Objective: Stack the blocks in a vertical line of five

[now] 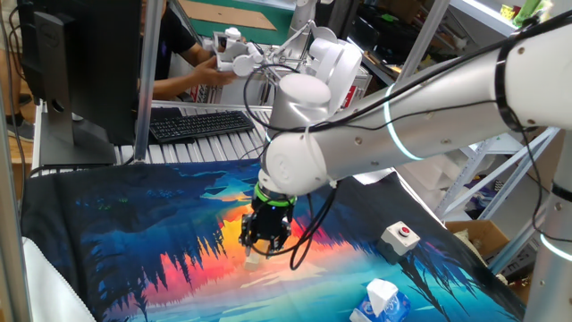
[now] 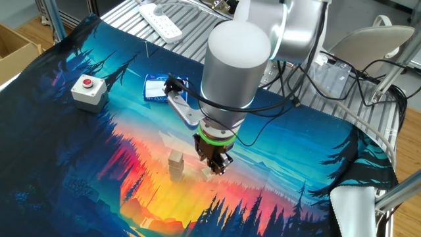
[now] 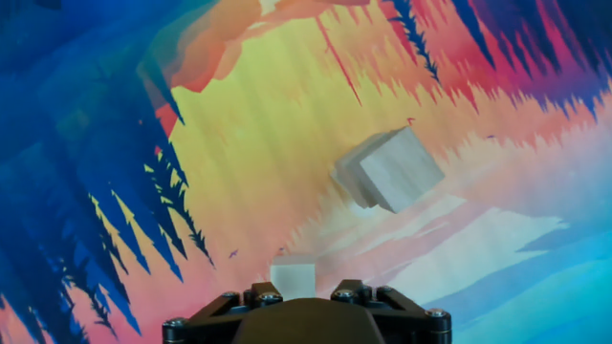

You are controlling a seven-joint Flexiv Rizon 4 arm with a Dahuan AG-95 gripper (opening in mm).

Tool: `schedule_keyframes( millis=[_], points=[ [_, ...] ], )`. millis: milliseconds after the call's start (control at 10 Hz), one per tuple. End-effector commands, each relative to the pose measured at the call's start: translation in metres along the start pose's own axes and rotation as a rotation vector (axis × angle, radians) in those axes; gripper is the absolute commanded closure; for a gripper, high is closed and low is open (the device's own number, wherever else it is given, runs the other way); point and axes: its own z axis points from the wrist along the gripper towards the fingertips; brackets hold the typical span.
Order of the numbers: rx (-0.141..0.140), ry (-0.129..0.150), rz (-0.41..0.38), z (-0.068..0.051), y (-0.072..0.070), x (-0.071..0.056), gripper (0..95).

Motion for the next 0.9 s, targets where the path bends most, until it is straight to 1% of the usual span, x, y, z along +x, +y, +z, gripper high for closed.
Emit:
schedule_keyframes(
  millis=[100, 400, 900],
  points=[
    [-0.002, -0.004, -0.002, 0.003, 0.0001, 0.0001, 57.0],
    [-0.003, -0.011, -0.02, 0.0062, 0.0009, -0.0001, 57.0],
    [-0.008, -0.017, -0.009, 0.0108, 0.0025, -0.0002, 57.0]
  ],
)
